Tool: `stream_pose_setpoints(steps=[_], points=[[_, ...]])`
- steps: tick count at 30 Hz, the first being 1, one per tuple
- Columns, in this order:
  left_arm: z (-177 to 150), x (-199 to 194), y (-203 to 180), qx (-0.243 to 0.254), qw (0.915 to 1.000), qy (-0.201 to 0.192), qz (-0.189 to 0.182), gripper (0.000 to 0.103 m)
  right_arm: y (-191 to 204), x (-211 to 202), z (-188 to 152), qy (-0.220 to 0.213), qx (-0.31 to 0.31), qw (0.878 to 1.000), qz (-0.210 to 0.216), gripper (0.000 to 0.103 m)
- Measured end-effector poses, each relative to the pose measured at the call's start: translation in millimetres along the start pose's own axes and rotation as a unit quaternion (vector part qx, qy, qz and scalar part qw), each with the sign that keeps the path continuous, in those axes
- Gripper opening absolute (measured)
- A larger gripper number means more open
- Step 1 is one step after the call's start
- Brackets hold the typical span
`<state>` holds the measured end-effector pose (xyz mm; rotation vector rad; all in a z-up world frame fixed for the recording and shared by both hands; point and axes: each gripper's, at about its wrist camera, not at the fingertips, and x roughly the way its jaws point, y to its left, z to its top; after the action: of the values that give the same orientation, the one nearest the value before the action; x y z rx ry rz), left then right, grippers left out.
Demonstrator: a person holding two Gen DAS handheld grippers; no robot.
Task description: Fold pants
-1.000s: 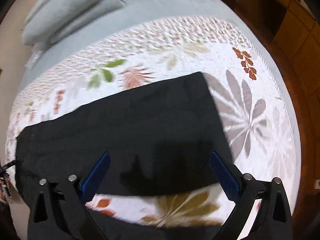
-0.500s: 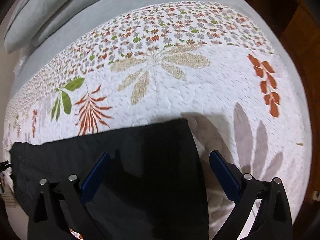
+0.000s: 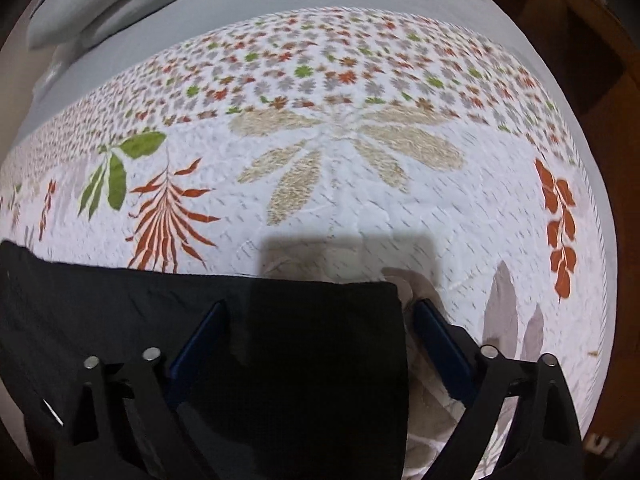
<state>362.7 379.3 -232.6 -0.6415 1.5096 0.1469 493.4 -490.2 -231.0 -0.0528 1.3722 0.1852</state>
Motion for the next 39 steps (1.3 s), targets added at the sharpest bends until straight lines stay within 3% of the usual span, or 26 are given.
stream_pose_setpoints(steps=[2, 4, 7, 10, 14, 17, 20, 24, 29, 39], points=[[3.3, 4.7, 2.4, -0.007, 0.9996, 0.019, -0.019, 0.101, -0.2, -0.9, -0.6, -0.012, 0.005, 1.000, 0.003, 0.089], [6.8, 10.1, -0.9, 0.000, 0.9994, 0.032, -0.010, 0.101, -2.5, -5.1, -4.5, -0.025, 0.005, 1.000, 0.013, 0.075], [7.1, 15.9, -13.2, 0.020, 0.9989, 0.041, -0.005, 0.101, 1.0, -6.8, -3.7, -0.032, -0.001, 0.999, 0.007, 0.071], [5.0, 16.1, -28.1, 0.062, 0.9965, 0.049, -0.028, 0.101, -3.4, -12.7, -5.2, -0.036, -0.004, 0.999, 0.000, 0.065], [8.1, 32.2, -45.1, 0.095, 0.9928, 0.070, 0.021, 0.101, -6.6, -17.6, -3.9, -0.047, -0.004, 0.999, -0.022, 0.043], [12.3, 34.4, -53.2, 0.094, 0.9934, 0.062, 0.022, 0.101, -1.2, -16.9, -1.3, -0.046, -0.018, 0.998, -0.034, 0.042], [11.1, 29.8, -62.4, 0.104, 0.9930, 0.055, -0.007, 0.100, 1.2, -17.3, -3.1, -0.050, -0.024, 0.998, -0.034, 0.041], [1.4, 34.6, -78.3, 0.146, 0.9871, 0.061, 0.023, 0.100, 4.2, -23.2, -8.5, -0.064, -0.034, 0.997, -0.031, 0.036], [-4.1, 37.0, -91.6, 0.150, 0.9875, 0.043, 0.017, 0.100, 5.8, -39.5, -18.9, -0.079, -0.052, 0.995, -0.034, 0.029], [-13.5, 23.9, -94.4, 0.185, 0.9826, 0.001, 0.019, 0.100, 31.4, -105.4, -42.8, -0.134, -0.092, 0.987, -0.013, 0.023]])
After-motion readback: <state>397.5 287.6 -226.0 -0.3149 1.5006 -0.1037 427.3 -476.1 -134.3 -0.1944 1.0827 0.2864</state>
